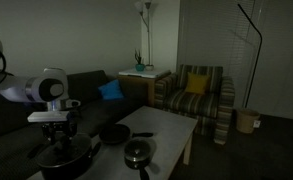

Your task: Take the lid from the left black pot and put it on the table

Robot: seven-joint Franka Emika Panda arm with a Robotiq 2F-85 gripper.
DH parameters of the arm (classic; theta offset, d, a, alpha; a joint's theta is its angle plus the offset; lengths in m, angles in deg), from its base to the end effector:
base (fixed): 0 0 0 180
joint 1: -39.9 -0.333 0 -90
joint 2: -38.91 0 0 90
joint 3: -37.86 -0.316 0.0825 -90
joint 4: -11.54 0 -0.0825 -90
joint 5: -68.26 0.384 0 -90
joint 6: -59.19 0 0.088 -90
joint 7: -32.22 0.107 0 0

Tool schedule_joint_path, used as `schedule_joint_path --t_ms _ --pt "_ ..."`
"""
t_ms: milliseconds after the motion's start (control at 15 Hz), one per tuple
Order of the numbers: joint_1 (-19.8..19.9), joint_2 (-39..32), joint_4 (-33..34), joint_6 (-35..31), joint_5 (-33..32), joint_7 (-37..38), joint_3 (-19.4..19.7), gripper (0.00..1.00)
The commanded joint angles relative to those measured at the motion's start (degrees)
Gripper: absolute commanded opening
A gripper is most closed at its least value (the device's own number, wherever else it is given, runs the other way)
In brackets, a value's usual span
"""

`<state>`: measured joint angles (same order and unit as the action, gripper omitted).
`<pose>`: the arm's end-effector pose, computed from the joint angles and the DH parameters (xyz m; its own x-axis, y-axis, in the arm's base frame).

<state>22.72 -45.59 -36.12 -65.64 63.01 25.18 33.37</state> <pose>0.6942 0.2467 -0.0316 0.8739 0.4705 -0.1224 0.4711 -0.8817 -0.0252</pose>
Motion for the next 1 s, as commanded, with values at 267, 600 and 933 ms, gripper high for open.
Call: schedule_joint_path --t_ms 267,600,933 --pt "0.17 0.01 -0.71 -2.24 -0.05 -0.39 0.01 0.16" --pt "-0.14 0.01 0.11 -1.2 -0.53 0.48 0.81 0.15" --pt "0.1 0.0 1.16 -0.51 -0.46 1.24 1.06 0.15"
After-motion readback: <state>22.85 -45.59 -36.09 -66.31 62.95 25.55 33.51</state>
